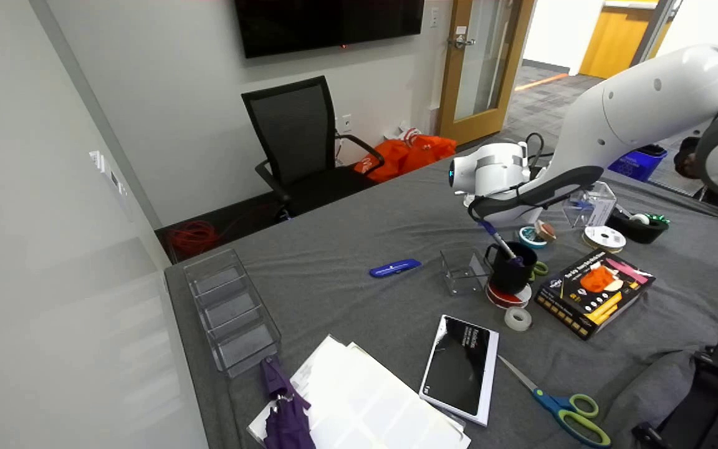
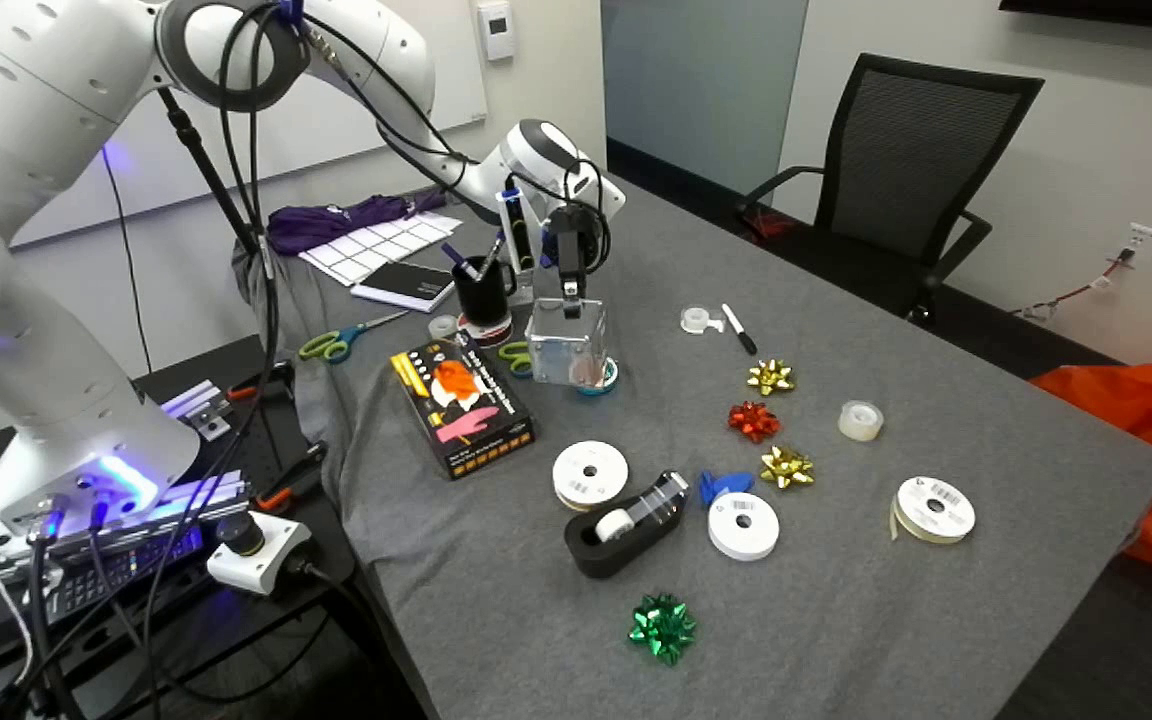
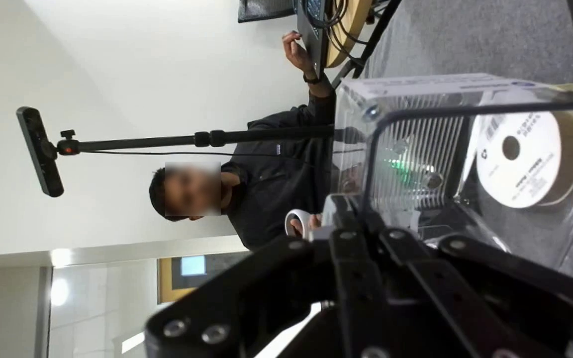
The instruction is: Put the green CD holder on the table
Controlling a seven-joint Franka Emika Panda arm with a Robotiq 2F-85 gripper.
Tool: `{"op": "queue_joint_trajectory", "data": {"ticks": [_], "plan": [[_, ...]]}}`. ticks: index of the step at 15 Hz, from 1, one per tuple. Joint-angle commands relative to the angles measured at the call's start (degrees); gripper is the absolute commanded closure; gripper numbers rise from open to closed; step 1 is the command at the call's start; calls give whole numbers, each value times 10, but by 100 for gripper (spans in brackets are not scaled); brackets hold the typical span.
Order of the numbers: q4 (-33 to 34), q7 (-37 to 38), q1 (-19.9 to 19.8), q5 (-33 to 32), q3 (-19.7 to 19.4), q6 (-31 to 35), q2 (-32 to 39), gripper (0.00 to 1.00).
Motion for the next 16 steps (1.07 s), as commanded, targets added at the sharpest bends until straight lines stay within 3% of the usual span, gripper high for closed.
{"op": "queue_joint_trajectory", "data": {"ticks": [1, 10, 16], "plan": [[-29, -2, -19, -19, 16, 66, -33, 99], [-207, 54, -72, -11, 20, 378, -200, 99], [-276, 56, -109, 60, 30, 543, -262, 99]]}}
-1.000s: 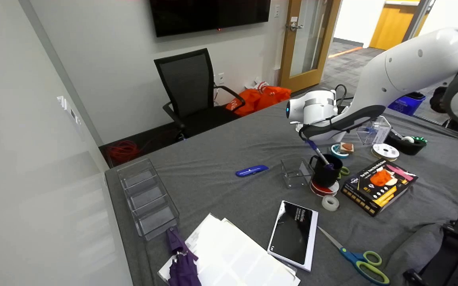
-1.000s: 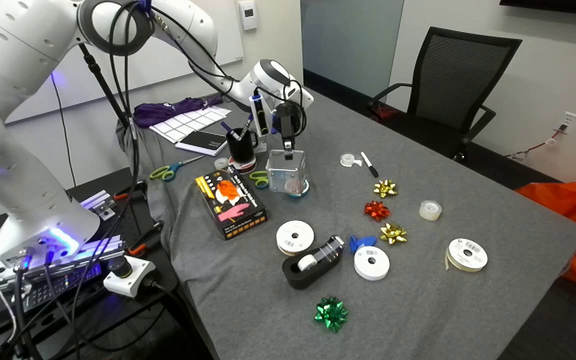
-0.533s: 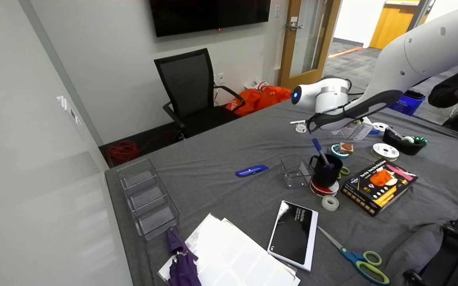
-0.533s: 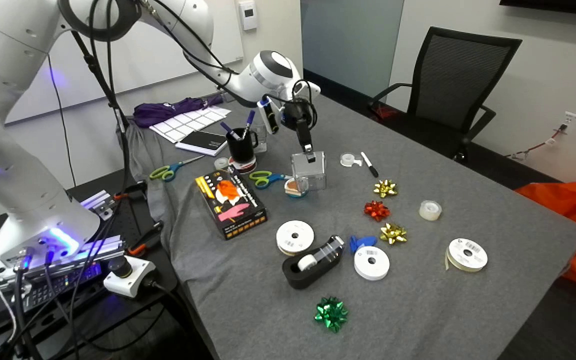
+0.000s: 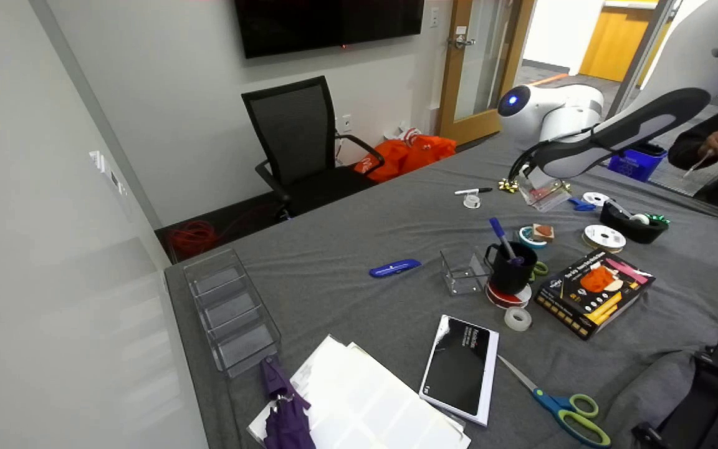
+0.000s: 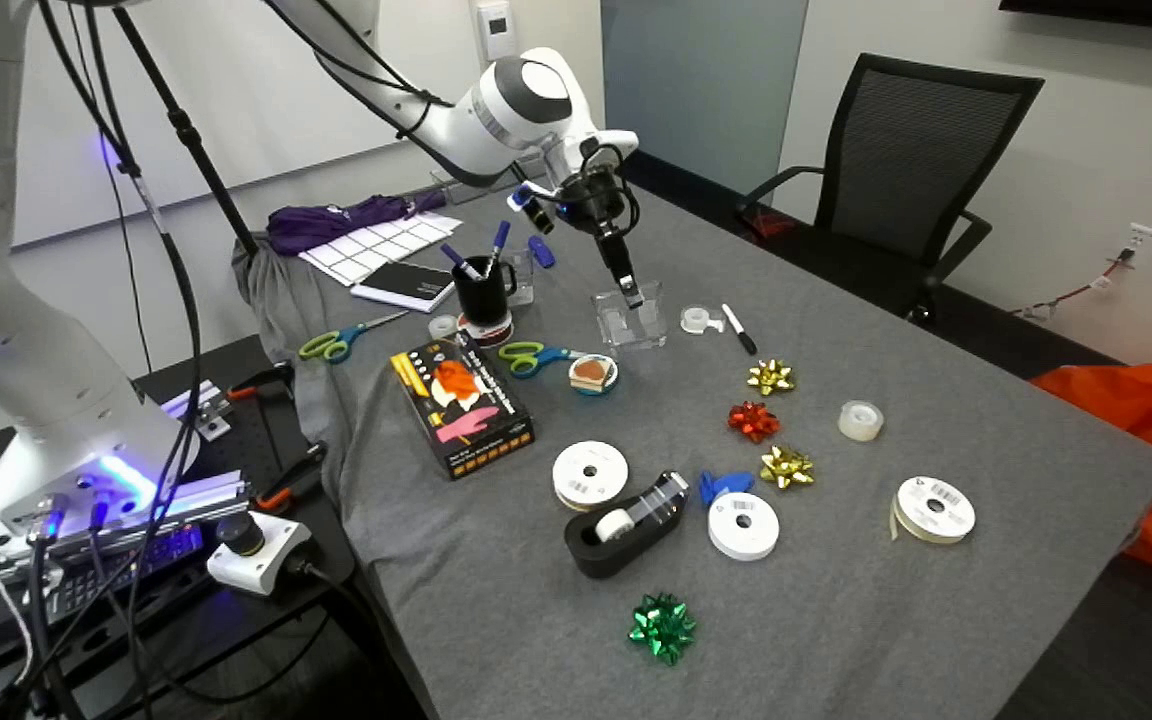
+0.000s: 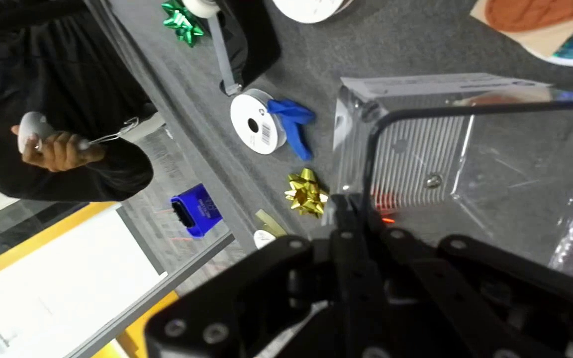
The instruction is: Put the green CD holder on the table
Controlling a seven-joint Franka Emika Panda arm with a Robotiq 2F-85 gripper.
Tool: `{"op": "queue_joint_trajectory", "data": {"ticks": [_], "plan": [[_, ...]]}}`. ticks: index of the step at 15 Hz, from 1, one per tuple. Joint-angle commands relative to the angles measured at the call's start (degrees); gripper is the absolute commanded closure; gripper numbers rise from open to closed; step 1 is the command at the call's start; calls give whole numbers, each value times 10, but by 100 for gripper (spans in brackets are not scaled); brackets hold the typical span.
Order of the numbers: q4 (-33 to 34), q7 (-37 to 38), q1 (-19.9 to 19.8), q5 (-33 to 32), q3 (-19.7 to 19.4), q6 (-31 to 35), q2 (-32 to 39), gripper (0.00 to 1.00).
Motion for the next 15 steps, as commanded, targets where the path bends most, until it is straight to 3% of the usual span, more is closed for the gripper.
{"op": "queue_joint_trajectory", "data": {"ticks": [1, 7, 11, 15], "plan": [[-55, 1, -23, 58, 17, 96, -36, 99], [-90, -61, -30, 241, 22, 240, -29, 99], [-113, -174, -50, 406, 48, 335, -19, 99], [-116, -293, -61, 528, 63, 354, -2, 99]]}}
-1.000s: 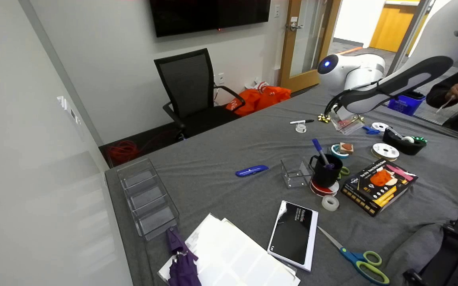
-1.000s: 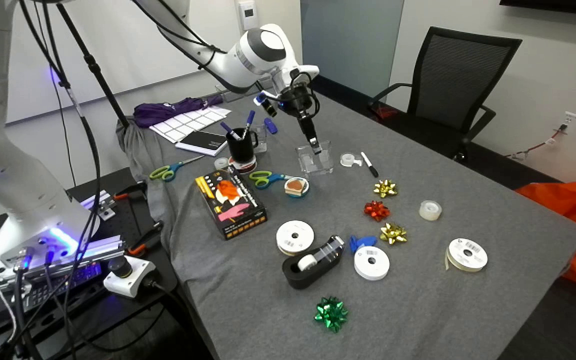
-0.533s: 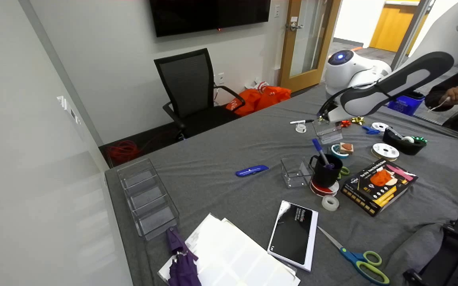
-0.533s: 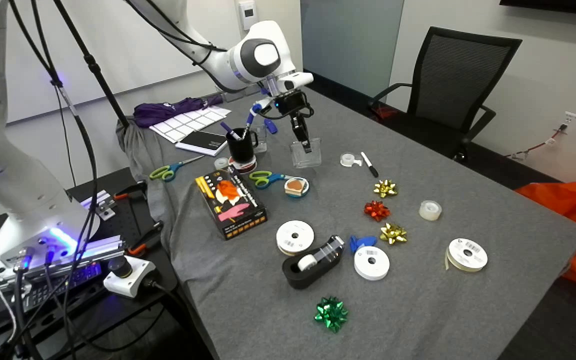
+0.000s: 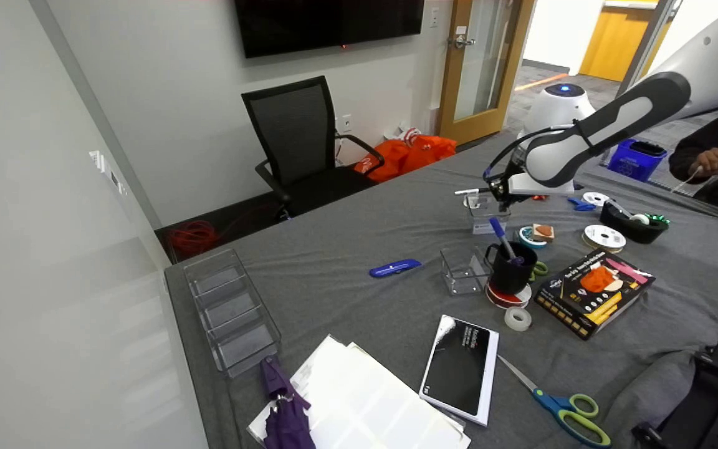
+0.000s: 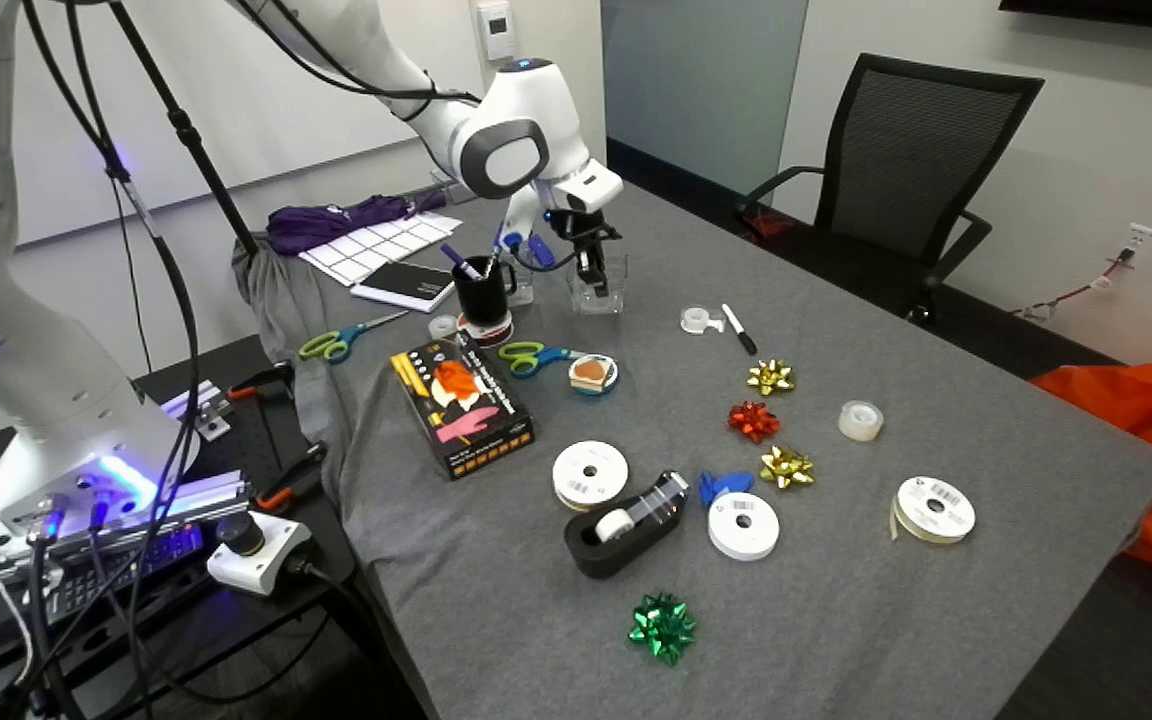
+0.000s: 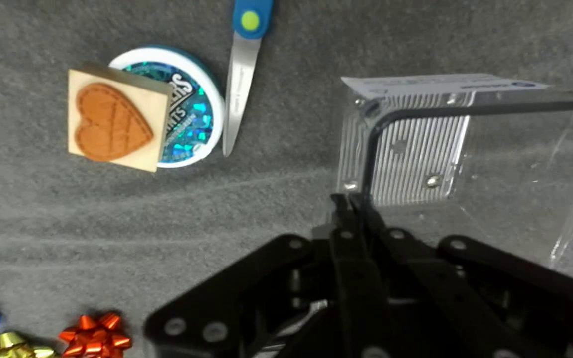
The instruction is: Put the green CD holder on the table
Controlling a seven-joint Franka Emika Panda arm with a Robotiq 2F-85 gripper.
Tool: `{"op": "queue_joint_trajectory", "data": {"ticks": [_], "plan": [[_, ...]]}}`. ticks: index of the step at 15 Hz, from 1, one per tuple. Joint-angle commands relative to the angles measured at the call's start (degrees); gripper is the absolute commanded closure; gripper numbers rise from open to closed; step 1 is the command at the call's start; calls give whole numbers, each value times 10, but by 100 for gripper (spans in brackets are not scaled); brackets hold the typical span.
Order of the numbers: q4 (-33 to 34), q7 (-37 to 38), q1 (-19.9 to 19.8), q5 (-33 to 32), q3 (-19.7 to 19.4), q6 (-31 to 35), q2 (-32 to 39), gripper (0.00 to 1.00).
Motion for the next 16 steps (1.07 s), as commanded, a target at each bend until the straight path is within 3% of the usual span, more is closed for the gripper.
{"op": "queue_joint_trajectory", "data": {"ticks": [1, 5, 6, 8, 13, 16], "plan": [[-7, -92, -17, 79, 13, 14, 12, 99], [2, -124, -12, 114, 3, 1, 31, 99], [3, -118, -3, 112, -7, 6, 34, 71], [1, -123, -7, 119, -5, -6, 31, 65], [-20, -146, -17, 126, 2, -21, -1, 29], [-34, -160, -7, 105, -19, -54, -35, 9]]}}
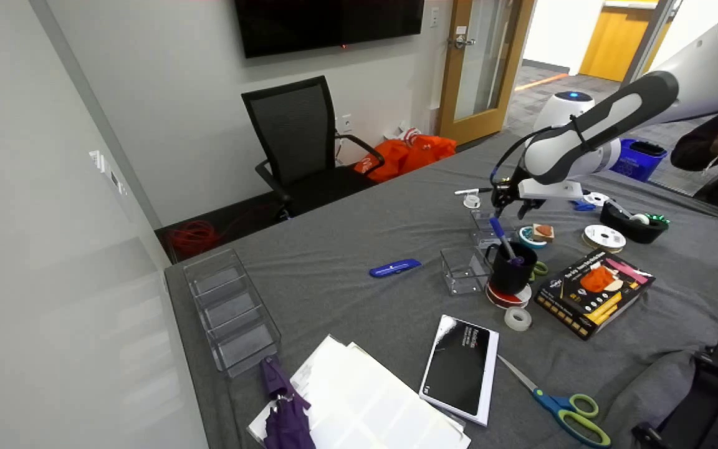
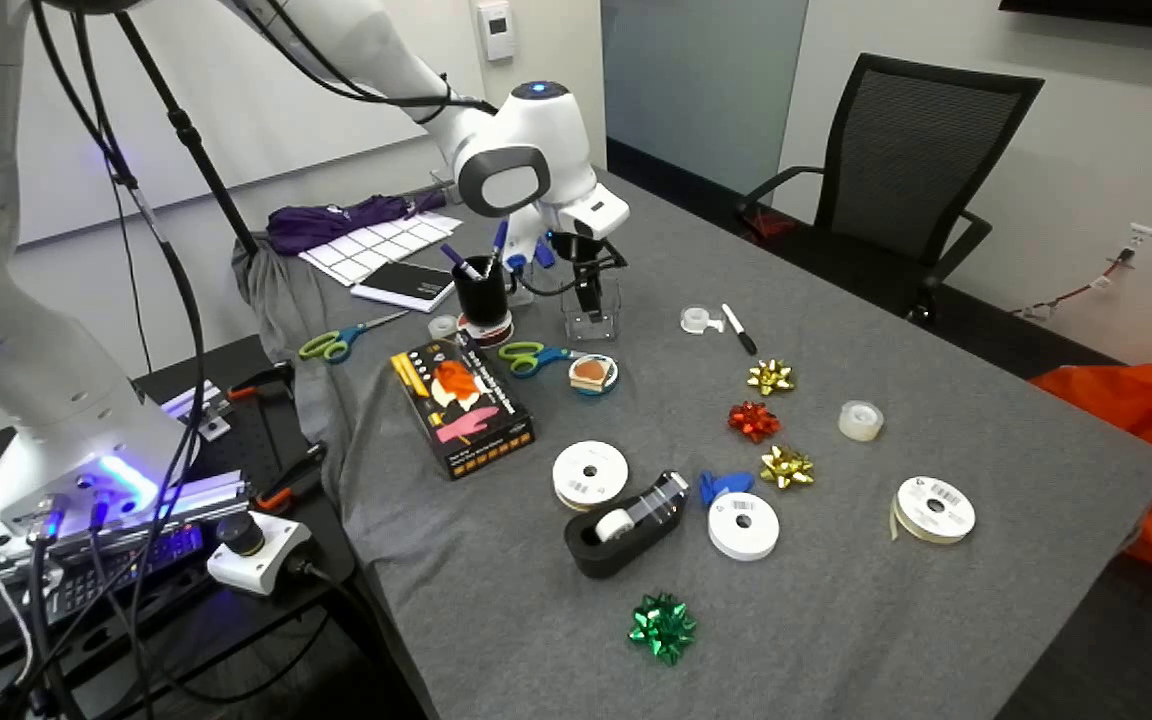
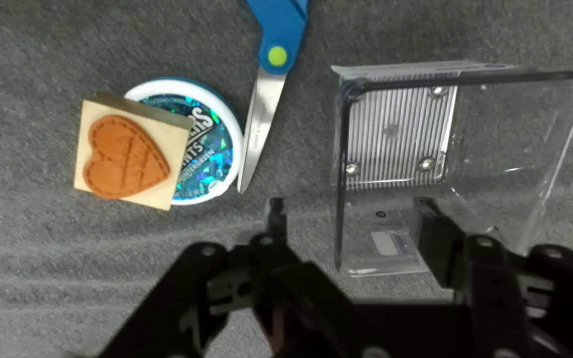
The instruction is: Put the green CD holder on the table
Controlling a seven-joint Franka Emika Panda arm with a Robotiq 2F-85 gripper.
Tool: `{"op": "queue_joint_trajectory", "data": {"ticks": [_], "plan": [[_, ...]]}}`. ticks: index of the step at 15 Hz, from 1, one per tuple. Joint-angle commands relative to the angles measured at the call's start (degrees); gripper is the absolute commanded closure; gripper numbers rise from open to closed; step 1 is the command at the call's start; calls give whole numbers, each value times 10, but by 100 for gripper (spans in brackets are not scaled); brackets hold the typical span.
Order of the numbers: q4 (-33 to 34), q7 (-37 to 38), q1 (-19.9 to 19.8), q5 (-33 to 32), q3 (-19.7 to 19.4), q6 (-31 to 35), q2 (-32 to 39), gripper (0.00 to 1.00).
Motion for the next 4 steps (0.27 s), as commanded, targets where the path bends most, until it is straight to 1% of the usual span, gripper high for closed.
{"op": "queue_joint_trajectory", "data": {"ticks": [1, 4], "plan": [[-34, -35, 3, -8, -19, -50, -57, 1], [-37, -52, 0, -18, -30, -101, -87, 0]]}}
